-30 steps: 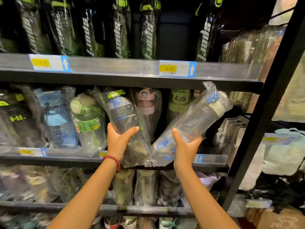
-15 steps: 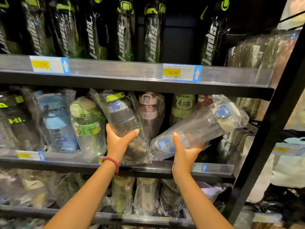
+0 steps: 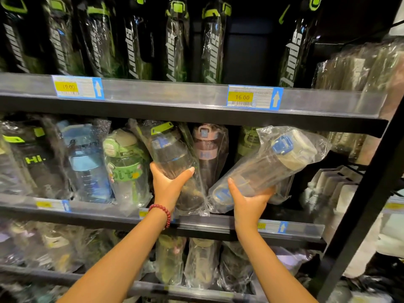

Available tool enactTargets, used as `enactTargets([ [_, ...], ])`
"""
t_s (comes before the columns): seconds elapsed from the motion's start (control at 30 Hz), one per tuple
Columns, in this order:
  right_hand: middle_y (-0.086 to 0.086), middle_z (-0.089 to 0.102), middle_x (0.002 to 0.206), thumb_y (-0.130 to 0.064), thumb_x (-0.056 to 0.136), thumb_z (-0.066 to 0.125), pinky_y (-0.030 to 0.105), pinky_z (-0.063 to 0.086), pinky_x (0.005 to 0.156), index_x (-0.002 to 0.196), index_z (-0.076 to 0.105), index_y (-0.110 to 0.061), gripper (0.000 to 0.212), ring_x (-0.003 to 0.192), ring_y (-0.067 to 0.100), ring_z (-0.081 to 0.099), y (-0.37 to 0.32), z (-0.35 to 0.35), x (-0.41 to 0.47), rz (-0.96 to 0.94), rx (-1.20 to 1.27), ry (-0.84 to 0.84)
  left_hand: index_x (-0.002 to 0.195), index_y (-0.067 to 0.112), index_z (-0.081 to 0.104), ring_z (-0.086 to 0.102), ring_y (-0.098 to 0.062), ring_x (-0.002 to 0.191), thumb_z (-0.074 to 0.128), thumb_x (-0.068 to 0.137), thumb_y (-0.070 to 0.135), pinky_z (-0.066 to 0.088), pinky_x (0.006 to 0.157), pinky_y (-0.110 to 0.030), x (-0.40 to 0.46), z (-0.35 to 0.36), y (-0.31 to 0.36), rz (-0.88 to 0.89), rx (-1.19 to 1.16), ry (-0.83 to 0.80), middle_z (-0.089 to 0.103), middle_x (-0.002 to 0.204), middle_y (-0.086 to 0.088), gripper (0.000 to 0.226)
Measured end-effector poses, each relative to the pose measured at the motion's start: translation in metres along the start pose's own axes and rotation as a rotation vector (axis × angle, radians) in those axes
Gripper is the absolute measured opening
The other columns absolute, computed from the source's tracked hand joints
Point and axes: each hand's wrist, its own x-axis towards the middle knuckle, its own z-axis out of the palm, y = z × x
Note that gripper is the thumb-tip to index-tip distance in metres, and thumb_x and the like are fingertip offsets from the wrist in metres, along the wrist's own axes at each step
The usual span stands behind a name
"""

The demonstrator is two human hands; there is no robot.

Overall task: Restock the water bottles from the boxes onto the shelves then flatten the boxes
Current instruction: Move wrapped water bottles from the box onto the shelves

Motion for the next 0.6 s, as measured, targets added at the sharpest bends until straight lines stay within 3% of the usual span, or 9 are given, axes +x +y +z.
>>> enactTargets([
  [0.13,-0.003,0.039,0.123,-0.017,0.062,0.087,0.007,0.026,0.093,0.143,0.024,-0.006,0.103,0.114,0.006,0.038,0.002,-0.001,0.001,-0.046,-0.063,-0.014,0.132,0.016,0.034,0.054,-0.015,0.113,0.085,0.066,0.019,0.044,0.097,-0.031,0.007,0.0,-0.001,0.019,0.027,-0.013,0.052,0.125,0.0,0.083],
  [0.23,-0.001,0.04,0.126,-0.018,0.061,0.088,0.012,0.026,0.098,0.144,0.024,-0.006,0.105,0.117,0.008,0.039,0.003,0.0,-0.002,-0.043,-0.061,-0.026,0.129,0.016,0.035,0.053,-0.013,0.11,0.086,0.065,0.018,0.043,0.094,-0.028,0.01,-0.005,-0.008,0.023,0.056,-0.044,0.052,0.118,0.005,0.081],
  [0.4,-0.002,0.043,0.122,-0.016,0.058,0.09,0.007,0.027,0.094,0.14,0.029,-0.003,0.103,0.114,0.01,0.042,0.008,0.005,-0.006,-0.096,-0.148,-0.104,0.142,0.012,0.022,0.046,-0.015,0.12,0.088,0.062,0.027,0.037,0.103,-0.032,0.014,-0.016,-0.019,-0.026,0.141,-0.115,0.044,0.132,0.001,0.105],
  [0.5,-0.003,0.044,0.12,-0.017,0.06,0.089,0.011,0.032,0.089,0.138,0.03,-0.005,0.098,0.109,0.01,0.045,0.011,0.006,-0.007,-0.105,-0.216,-0.212,0.146,0.014,0.014,0.038,-0.019,0.132,0.088,0.049,0.051,0.032,0.112,-0.04,0.015,-0.024,-0.019,-0.041,0.197,-0.164,0.035,0.146,-0.003,0.128],
  [0.57,-0.003,0.046,0.118,-0.016,0.062,0.088,0.009,0.033,0.084,0.135,0.031,-0.005,0.093,0.107,0.01,0.046,0.011,0.008,-0.005,-0.115,-0.241,-0.264,0.147,0.011,0.012,0.035,-0.011,0.13,0.087,0.06,0.036,0.029,0.108,-0.026,0.016,-0.027,-0.017,-0.026,0.225,-0.183,0.032,0.141,0.006,0.118],
  [0.6,-0.002,0.047,0.118,-0.016,0.063,0.087,0.01,0.035,0.083,0.133,0.033,-0.006,0.089,0.106,0.011,0.048,0.011,0.01,-0.004,-0.119,-0.251,-0.285,0.144,0.01,0.017,0.037,-0.008,0.125,0.086,0.065,0.025,0.032,0.099,-0.019,0.017,-0.028,-0.018,-0.014,0.243,-0.184,0.035,0.134,0.009,0.106],
])
